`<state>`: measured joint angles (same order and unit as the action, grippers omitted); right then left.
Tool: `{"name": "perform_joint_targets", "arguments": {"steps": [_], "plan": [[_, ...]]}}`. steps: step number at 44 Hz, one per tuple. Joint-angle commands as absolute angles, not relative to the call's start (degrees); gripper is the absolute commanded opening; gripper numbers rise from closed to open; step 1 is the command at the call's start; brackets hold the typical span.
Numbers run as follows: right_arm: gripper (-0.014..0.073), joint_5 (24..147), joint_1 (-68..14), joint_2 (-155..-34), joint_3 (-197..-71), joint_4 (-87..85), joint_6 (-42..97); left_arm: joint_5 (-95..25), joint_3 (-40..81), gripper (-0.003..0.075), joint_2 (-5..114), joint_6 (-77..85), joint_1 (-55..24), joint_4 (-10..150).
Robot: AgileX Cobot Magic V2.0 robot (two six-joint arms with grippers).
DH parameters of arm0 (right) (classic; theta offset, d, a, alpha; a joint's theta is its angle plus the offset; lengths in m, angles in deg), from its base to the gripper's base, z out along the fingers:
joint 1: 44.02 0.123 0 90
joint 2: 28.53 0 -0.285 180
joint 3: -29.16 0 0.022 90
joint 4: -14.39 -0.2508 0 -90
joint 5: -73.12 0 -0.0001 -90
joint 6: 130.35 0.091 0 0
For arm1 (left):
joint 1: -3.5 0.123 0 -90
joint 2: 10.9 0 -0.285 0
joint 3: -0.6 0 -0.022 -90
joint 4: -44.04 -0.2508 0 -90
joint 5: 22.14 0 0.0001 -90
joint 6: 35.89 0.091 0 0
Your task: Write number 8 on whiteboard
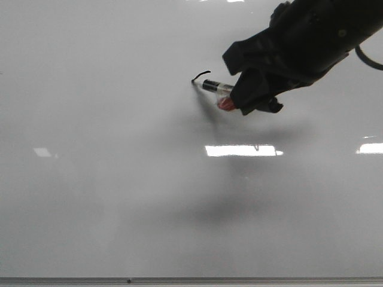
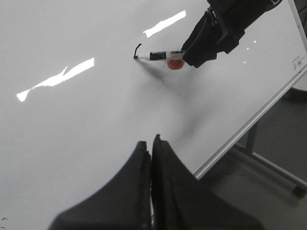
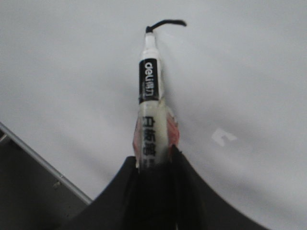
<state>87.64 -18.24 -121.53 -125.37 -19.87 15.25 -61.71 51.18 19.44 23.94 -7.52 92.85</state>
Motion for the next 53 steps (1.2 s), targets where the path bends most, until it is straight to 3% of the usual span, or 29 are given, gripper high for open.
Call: {"name": "perform_joint_targets", "arguments": {"steps": [1,18,31,41,53], "plan": [[-0.0067,87.4,-18.0,-121.2,-127.5,-19.7,13.8,-58.9,49.7,-0.0019,19.8,24.0,-7.2,95.6],[-0.0058,88.1,-25.5,-114.6,-117.1,-20.0,14.4,-58.8,49.7,-0.0019,19.8,24.0,-7.2,95.6],[-0.0058,88.2,-21.0,-119.2,-118.4,-22.2,14.4,-58.9,49.7,-0.0019,19.8,24.0,-7.2,95.7],[-0.0058,89.0,-17.5,-123.9,-126.2,-23.2,14.4,-59.2,49.7,-0.0019,19.8,24.0,-7.2,95.7],[-0.0058,90.1,-21.9,-120.2,-127.1,-23.2,17.0,-59.2,49.7,-0.0019,19.8,24.0,-7.2,95.7]]}}
